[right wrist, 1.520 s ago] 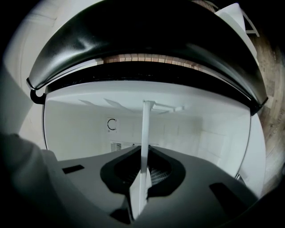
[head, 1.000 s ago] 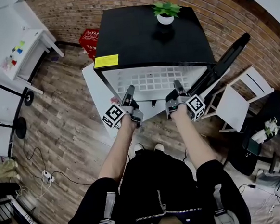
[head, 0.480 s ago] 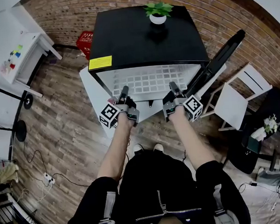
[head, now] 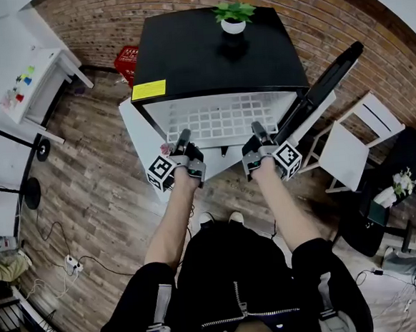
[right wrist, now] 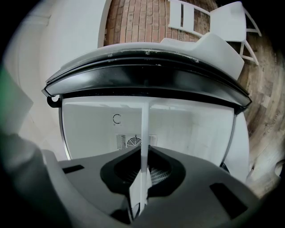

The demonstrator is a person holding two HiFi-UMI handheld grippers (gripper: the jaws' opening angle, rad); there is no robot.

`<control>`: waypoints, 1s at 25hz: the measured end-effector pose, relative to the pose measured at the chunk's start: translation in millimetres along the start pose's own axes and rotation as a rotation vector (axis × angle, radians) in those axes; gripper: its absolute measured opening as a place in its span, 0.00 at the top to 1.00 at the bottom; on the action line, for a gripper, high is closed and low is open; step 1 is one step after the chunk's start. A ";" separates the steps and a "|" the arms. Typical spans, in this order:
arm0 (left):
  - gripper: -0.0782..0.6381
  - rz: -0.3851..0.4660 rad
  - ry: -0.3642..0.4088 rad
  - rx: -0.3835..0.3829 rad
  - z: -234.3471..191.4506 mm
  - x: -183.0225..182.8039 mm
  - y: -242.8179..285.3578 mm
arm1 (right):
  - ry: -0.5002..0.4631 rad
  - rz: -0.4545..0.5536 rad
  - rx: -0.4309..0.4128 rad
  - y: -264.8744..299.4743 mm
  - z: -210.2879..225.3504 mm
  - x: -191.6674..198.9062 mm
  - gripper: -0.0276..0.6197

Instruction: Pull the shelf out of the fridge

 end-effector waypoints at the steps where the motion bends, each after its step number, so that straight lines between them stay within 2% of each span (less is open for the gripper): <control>1: 0.83 0.002 -0.008 0.002 0.0 0.4 -1.4 | -0.001 -0.003 -0.003 -1.1 -0.8 0.8 0.91; 9: 0.83 0.026 -0.052 0.010 -2.3 4.0 -13.7 | -0.011 -0.032 -0.019 -11.1 -2.0 5.2 0.91; 19: 0.83 0.043 -0.058 0.011 1.5 11.1 -30.9 | -0.003 -0.083 -0.005 -28.4 0.0 10.0 0.91; 25: 0.83 0.034 -0.056 0.017 3.9 12.0 -38.4 | -0.018 -0.080 -0.008 -35.0 -0.4 13.0 0.91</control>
Point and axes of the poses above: the fingertips, and each gripper's own axes: y forward along the fingers, z to its right, x out of its underside, the point moved 2 cm from there along -y, backward along the fingers, and after that the axes turned 8 degrees about y, right-handed, at the moved point
